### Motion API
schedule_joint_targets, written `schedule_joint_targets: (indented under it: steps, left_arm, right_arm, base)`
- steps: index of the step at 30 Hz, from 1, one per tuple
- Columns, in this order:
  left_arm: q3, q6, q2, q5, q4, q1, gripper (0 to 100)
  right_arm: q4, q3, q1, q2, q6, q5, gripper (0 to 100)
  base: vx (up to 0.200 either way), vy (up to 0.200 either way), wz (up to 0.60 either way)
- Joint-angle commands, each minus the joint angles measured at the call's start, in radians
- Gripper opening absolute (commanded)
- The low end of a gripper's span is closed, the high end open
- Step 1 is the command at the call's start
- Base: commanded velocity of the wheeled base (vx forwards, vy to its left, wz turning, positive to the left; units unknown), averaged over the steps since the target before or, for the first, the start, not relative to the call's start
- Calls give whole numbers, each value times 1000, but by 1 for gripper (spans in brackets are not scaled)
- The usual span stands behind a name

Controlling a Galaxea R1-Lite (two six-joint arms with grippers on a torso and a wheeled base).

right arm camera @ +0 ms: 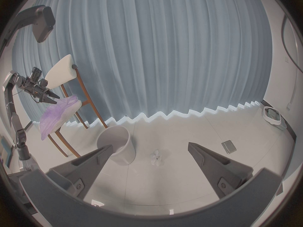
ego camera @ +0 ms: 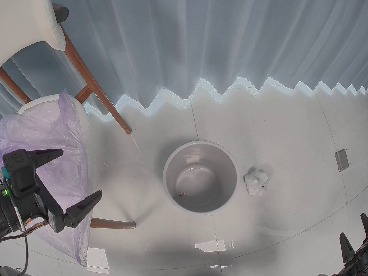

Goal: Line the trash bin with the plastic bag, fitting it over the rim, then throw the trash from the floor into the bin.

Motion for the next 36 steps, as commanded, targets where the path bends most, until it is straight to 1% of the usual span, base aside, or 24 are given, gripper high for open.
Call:
schedule_joint_targets:
  steps: [1,2,3,4,7,9,10,11,12,13,16,22,25,27,28,30,31,36]
  left_arm:
    - [2,8,21,123,9,-60,100]
    - [2,8,21,123,9,-60,100]
    - [3,8,47,206,3,-67,100]
    - [3,6,68,231,0,-72,100]
    - [2,2,94,249,-2,-73,100]
    - [14,0,105,286,1,-66,100]
    - [16,2,105,291,1,-66,100]
    - [31,-1,117,356,0,-64,100]
    - [42,-3,122,395,0,-64,100]
    - [50,-3,123,412,0,-64,100]
    - [85,-3,123,429,0,-57,100]
    - [142,5,134,433,-2,-44,100]
    - [148,6,153,430,-25,-34,100]
    - [146,5,183,427,-86,-30,100]
    - [146,5,185,427,-91,-30,100]
    - [146,8,232,429,-187,-41,100]
    - [148,8,245,432,-211,-41,100]
    - [140,8,280,433,-238,-41,100]
  right_arm:
    - [0,18,0,-18,2,1,100]
    - [0,18,0,-18,2,1,100]
    - [0,18,0,-18,3,1,100]
    - [0,18,0,-18,3,1,100]
    - [0,18,0,-18,3,1,100]
    - [0,18,0,-18,3,1,100]
    - [0,18,0,-18,3,1,100]
    - [0,18,0,-18,3,1,100]
    - [0,18,0,-18,3,1,100]
    - [0,18,0,-18,3,1,100]
    - [0,18,0,-18,5,1,100]
    - [0,18,-1,-18,8,1,100]
    - [0,18,0,-18,8,1,100]
    - [0,18,0,-18,8,1,100]
    - [0,18,0,-18,8,1,100]
    - [0,18,0,-18,8,1,100]
    - [0,18,0,-18,8,1,100]
    - [0,18,0,-18,8,1,100]
  base:
    - [0,0,0]
    - [0,0,0]
    - [0,0,0]
    - [0,0,0]
    - [0,0,0]
    - [0,0,0]
    - [0,0,0]
    - [0,0,0]
    - [0,0,0]
    - [0,0,0]
    - [0,0,0]
    - [0,0,0]
    - [0,0,0]
    - [0,0,0]
    - [0,0,0]
    - [0,0,0]
    - [0,0,0]
    - [0,0,0]
